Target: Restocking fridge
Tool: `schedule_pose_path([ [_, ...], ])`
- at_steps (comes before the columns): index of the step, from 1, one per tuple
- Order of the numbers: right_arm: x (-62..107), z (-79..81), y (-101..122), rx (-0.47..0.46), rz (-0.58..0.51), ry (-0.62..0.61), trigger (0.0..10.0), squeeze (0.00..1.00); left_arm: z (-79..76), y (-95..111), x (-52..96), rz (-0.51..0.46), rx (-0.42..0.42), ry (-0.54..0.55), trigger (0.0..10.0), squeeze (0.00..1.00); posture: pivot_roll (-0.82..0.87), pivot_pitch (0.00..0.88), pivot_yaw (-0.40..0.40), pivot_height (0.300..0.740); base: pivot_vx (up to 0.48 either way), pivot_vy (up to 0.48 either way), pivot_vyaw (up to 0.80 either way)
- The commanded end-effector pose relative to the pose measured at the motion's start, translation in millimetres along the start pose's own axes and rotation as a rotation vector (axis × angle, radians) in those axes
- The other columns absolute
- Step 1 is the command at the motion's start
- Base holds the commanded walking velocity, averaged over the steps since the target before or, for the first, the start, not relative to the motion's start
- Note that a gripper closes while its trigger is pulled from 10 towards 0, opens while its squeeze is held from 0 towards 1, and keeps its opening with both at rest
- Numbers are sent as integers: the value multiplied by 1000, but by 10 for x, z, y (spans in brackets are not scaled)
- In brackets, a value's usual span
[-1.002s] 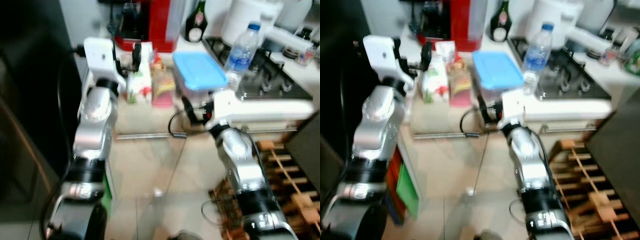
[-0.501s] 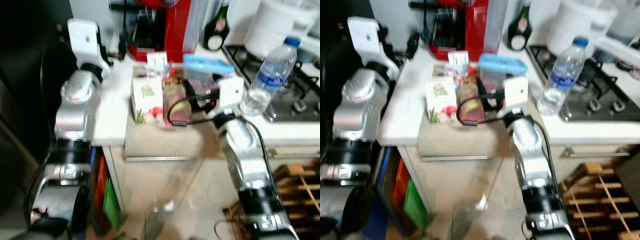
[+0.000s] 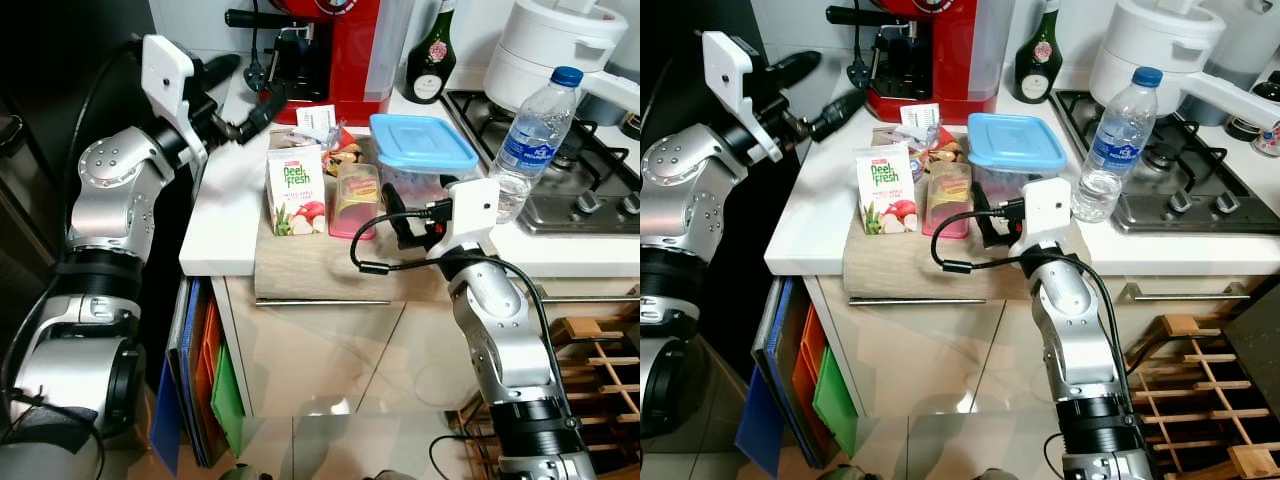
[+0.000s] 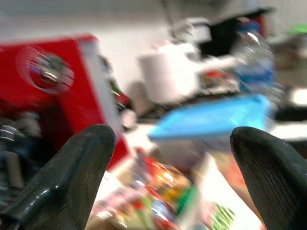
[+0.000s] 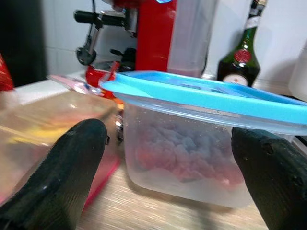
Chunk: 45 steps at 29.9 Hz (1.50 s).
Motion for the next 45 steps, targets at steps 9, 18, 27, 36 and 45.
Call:
schedule_pose_path([
  [9,-2,-52,107,12,-21,1,10000,0,-81,-134,-24,48,3,-88,10000,0,-114,26,-26,740,0,0,0],
  [18,11,-59,98,10,-17,-5,10000,0,-52,-212,-71,71,19,-60,10000,0,-113,25,-23,740,0,0,0],
  [27,26,-79,99,10,-12,-13,10000,0,-22,-234,-148,45,96,-24,0,0,-126,24,-20,740,0,0,0],
  [36,29,-90,79,3,-5,-21,10000,0,-9,-259,-175,34,166,-13,0,0,-129,20,-13,740,0,0,0],
  [45,40,-97,76,0,-3,-29,10000,0,-27,-235,-191,-23,228,1,0,0,-126,15,-11,740,0,0,0],
])
Point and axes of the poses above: a point about 5 cm out from each wrist's last joint towards the gripper, its own x axis pointing back from the gripper into the wrist, its own y axis along the axis of the wrist's last joint, z = x × y, the point moved 3 cm from there along -x, pointing out of the wrist towards the gripper
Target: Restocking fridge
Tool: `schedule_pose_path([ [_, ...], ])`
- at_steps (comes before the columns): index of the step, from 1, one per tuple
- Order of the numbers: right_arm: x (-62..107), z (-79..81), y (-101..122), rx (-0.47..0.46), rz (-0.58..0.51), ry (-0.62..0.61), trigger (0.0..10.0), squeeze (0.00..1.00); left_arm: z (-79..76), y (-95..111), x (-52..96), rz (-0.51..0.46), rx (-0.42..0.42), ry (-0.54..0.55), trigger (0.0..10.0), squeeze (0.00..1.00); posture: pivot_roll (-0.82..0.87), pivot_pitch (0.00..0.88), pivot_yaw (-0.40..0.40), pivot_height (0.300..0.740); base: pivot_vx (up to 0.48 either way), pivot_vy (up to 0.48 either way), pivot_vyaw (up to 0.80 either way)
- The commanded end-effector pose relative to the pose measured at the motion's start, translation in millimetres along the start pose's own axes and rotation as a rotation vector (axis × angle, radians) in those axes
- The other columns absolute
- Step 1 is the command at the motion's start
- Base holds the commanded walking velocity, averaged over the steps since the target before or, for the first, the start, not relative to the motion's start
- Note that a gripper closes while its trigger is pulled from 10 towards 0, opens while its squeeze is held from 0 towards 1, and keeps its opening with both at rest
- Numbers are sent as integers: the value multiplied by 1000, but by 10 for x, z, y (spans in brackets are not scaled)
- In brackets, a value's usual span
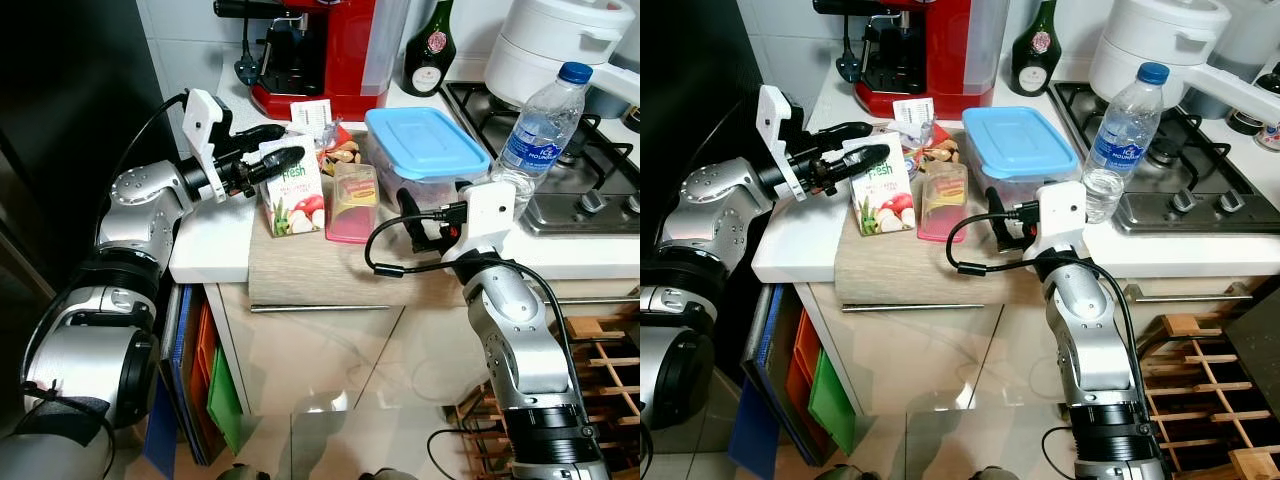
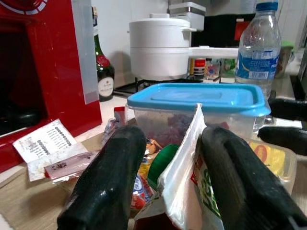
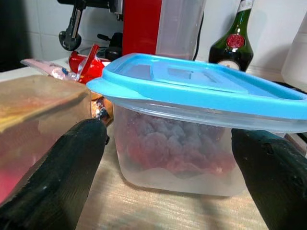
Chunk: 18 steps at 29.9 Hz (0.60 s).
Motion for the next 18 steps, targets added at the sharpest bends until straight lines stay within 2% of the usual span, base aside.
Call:
schedule_pose_path([
  [1,4,-27,72,-8,-24,-12,10000,0,-30,92,-43,-46,3,-18,0,0,-124,15,-11,740,0,0,0],
  [4,2,-24,66,-10,-23,-12,10000,0,-67,67,-62,-81,57,-11,0,0,-121,14,-10,740,0,0,0],
  [6,-1,-16,56,-14,-21,-10,10000,0,-115,56,-114,-152,148,28,0,0,-117,13,-9,740,0,0,0],
  [8,-1,-16,56,-14,-21,-10,10000,0,-115,56,-114,-152,148,28,0,0,-117,13,-9,740,0,0,0],
  [9,-3,-11,51,-15,-20,-9,10000,0,-151,62,-148,-189,190,43,0,0,-111,13,-6,740,0,0,0],
  [10,-2,-3,50,-19,-21,-9,10000,0,-292,99,-226,-259,253,46,0,0,-110,13,-7,740,0,0,0],
  [11,-2,-3,50,-19,-21,-9,10000,0,-292,99,-226,-259,253,46,0,0,-110,13,-7,740,0,0,0],
  [14,-4,-14,46,-22,-20,-12,10000,0,-510,118,-274,-279,225,28,0,0,-104,11,-9,740,0,0,0],
  [18,-15,-9,39,-22,-17,-9,10000,0,-494,30,-213,-259,227,60,0,0,-101,9,-11,740,0,0,0],
])
Point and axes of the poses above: a point about 5 cm out from each wrist's last joint towards the gripper, its own x axis pointing back from the gripper into the wrist, its own y axis along the axis of the wrist's last joint, z = x × y, the point moved 3 cm from there along -x, pointing out of the wrist towards the gripper
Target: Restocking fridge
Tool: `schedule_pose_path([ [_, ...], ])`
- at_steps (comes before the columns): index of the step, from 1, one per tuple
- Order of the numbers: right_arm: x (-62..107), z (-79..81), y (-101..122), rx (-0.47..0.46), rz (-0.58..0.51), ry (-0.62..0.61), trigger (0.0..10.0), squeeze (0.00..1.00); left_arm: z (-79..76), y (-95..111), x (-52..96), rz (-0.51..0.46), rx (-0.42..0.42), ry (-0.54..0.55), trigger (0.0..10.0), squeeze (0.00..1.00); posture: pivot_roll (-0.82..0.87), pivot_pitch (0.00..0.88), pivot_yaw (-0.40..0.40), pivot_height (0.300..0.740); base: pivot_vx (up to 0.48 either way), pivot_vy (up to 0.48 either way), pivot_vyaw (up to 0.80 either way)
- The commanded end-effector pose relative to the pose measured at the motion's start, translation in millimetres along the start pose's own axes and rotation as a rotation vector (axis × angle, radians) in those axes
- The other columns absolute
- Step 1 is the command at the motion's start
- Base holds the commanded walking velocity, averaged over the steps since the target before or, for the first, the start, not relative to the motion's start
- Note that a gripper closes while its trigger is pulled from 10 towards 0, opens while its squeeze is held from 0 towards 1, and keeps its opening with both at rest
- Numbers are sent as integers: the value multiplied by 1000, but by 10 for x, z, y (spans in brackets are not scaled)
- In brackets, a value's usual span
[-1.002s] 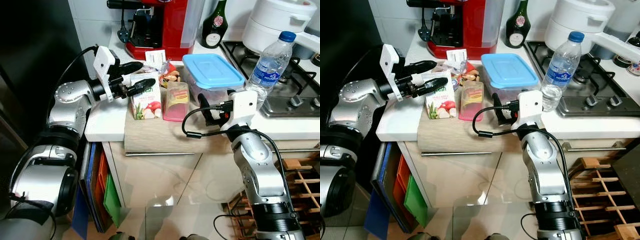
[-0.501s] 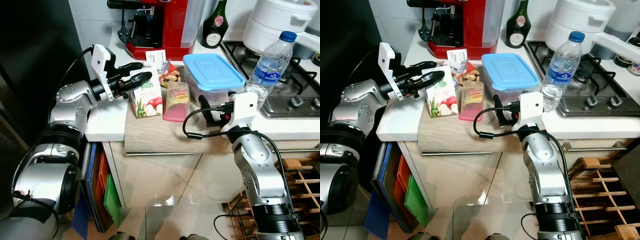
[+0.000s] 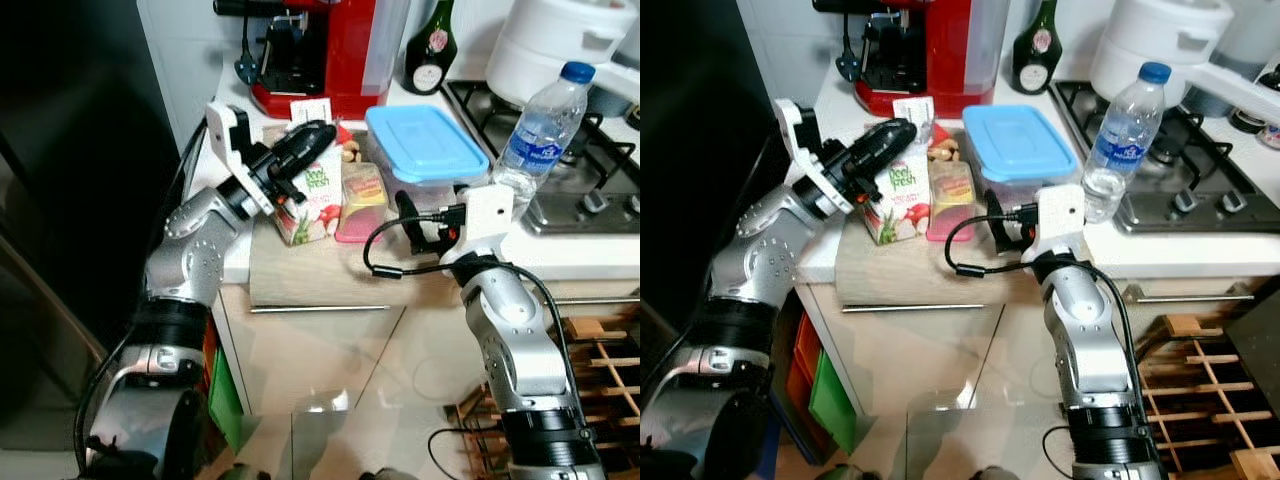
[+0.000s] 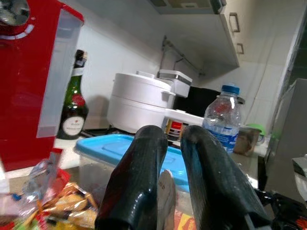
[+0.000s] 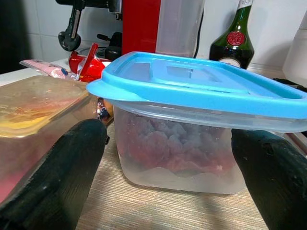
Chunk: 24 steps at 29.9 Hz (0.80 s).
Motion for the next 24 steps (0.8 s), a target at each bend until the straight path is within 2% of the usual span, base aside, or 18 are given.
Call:
schedule_pose_path([
  [1,-14,-28,40,-9,-15,-9,10000,0,36,-3,37,17,-12,24,0,0,-101,9,-11,740,0,0,0],
  [10,-30,-19,32,-8,-15,-4,10000,0,84,321,50,-58,-50,91,0,0,-103,0,-14,740,0,0,0],
  [11,-34,-24,33,-6,-15,-4,10000,0,99,459,23,-96,-74,107,0,0,-102,0,-15,740,0,0,0],
  [15,-38,-37,39,-5,-18,-7,10000,0,65,777,-37,-173,-136,111,0,0,-101,0,-16,740,0,0,0],
  [16,-37,-47,41,-5,-19,-11,10000,0,36,850,-56,-172,-178,107,0,0,-100,0,-18,740,0,0,0],
  [17,-37,-47,41,-5,-19,-11,10000,0,36,850,-56,-172,-178,107,0,0,-100,0,-18,740,0,0,0],
  [19,-34,-67,44,-4,-21,-18,10000,0,20,898,-72,-152,-265,135,0,0,-100,0,-18,740,0,0,0],
  [20,-31,-73,44,-3,-21,-20,10000,0,25,873,-78,-127,-303,156,10000,0,-100,0,-18,740,0,0,0],
  [22,-29,-77,43,-2,-21,-22,10000,0,27,838,-80,-107,-328,168,10000,0,-100,0,-17,740,0,0,0],
  [24,-15,-113,36,2,-18,-37,10000,0,15,691,-83,-55,-378,192,10000,0,-104,0,-17,740,0,0,0],
])
Point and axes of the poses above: a point about 5 cm out from each wrist's last joint towards the gripper, its own x axis pointing back from the gripper into the wrist, its own y axis along the axis of the wrist's last joint, z = x × y, the point moved 3 cm from there along -x, pointing out of the wrist towards the gripper
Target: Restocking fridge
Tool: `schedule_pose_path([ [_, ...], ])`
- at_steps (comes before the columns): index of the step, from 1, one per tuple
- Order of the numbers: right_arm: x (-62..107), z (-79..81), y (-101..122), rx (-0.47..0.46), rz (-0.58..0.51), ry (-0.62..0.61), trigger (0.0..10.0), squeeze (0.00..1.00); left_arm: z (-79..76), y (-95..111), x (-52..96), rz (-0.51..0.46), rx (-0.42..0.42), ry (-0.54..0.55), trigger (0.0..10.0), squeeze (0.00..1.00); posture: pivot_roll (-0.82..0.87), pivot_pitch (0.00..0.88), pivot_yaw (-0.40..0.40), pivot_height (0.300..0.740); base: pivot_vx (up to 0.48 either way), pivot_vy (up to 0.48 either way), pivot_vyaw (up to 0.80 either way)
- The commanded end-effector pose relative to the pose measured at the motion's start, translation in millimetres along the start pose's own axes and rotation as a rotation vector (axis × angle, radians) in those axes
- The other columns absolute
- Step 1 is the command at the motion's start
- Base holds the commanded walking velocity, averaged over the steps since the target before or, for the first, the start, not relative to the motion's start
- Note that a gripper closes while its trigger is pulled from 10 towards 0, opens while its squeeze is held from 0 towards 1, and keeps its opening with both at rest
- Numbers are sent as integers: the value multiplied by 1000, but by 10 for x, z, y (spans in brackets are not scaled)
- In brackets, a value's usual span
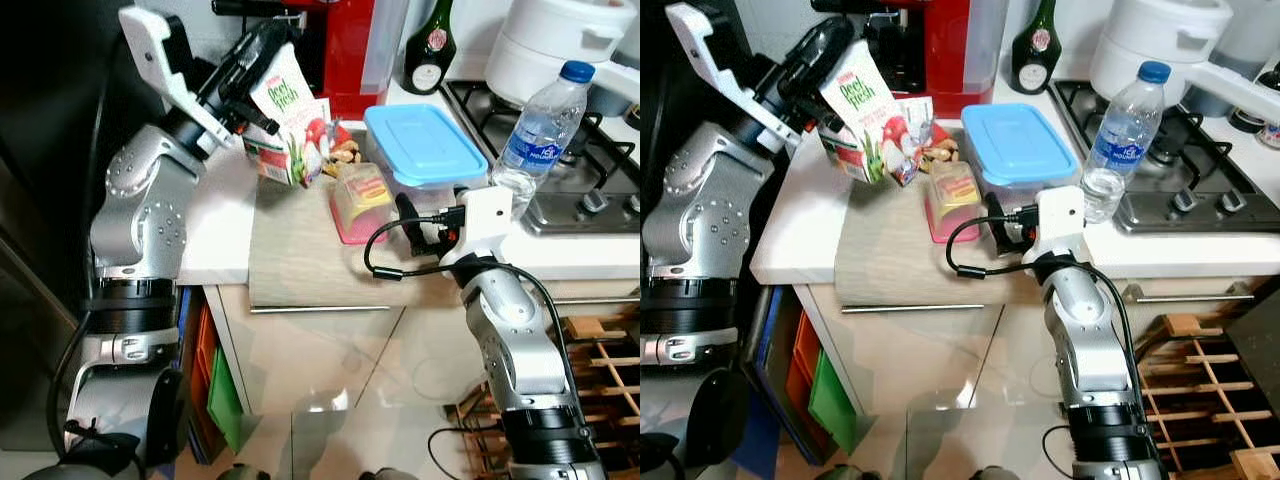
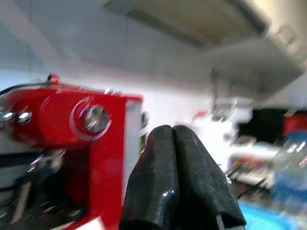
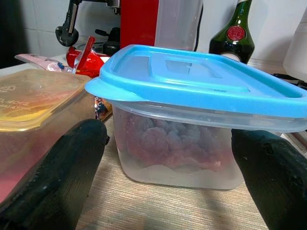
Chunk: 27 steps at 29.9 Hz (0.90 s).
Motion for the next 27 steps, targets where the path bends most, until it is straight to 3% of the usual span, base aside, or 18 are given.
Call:
schedule_pose_path([
  [1,-9,-94,72,-6,-28,-37,10000,0,-69,-92,-6,38,-42,3,10000,0,-104,0,-17,740,0,0,0],
  [3,-18,-140,121,-60,-32,-75,10000,0,-88,-137,-5,59,-48,16,10000,0,-106,0,-20,740,0,0,0],
  [9,-43,-163,210,-60,-55,-84,10000,0,-74,-171,-23,83,-57,44,10000,0,-107,0,-25,740,0,0,0],
  [27,-37,-146,143,-60,-32,-86,10000,0,-30,-249,-32,108,-100,104,10000,0,-115,0,-19,740,-467,0,0],
])
Point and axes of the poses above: a point about 5 cm out from each wrist's last joint towards the gripper, its own x axis pointing back from the gripper into the wrist, its own y axis along the axis of the wrist's last joint, z = x × y, the point moved 3 cm from there along -x, pointing out of the wrist towards the gripper
